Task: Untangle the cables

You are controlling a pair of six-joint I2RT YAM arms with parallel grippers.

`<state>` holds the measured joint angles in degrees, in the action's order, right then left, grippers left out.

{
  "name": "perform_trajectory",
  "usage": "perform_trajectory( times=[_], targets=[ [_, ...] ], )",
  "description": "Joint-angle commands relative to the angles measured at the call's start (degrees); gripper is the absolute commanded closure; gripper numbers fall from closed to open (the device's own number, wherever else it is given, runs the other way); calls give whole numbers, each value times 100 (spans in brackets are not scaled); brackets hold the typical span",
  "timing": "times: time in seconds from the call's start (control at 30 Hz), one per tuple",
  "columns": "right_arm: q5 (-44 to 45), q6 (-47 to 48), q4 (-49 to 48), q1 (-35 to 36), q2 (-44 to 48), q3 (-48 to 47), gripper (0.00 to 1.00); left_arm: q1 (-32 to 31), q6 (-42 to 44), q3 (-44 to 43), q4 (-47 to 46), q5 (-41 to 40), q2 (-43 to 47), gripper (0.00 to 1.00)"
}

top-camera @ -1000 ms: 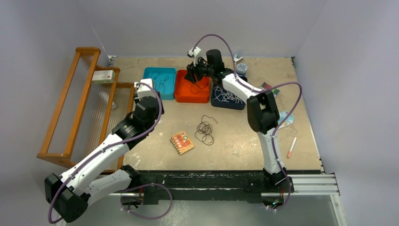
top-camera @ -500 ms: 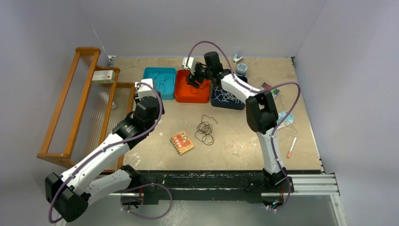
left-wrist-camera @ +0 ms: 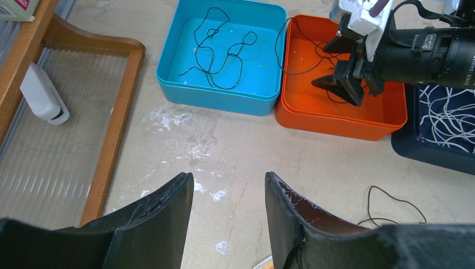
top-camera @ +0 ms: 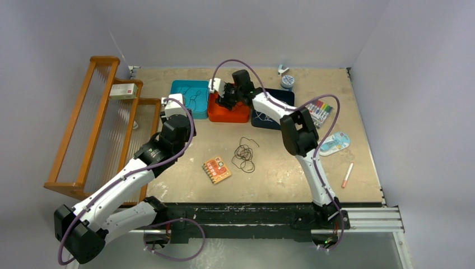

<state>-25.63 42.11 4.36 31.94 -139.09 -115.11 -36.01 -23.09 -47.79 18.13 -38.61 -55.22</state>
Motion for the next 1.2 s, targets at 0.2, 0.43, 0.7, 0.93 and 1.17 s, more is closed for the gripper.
perform_trajectory(
  times=[0.2, 0.43, 0.7, 0.93, 1.17],
  targets=[
    [675, -176, -471, 22, 40, -240, 78, 33, 92, -274, -90, 11, 66, 51],
    [971, -237, -949, -31, 400, 426, 100, 33, 92, -265, -90, 11, 82, 51],
    [1103, -236, -1070, -169, 818, 1041, 100, 34, 87, -281, -111, 36, 36, 51],
    [1124, -301, -1216, -259, 1098, 1413, 100, 33, 81, -275, -121, 73, 14, 51],
    [735, -386, -815, -265, 1163, 1233, 75, 37, 55, -270, -138, 128, 20, 51]
  ],
)
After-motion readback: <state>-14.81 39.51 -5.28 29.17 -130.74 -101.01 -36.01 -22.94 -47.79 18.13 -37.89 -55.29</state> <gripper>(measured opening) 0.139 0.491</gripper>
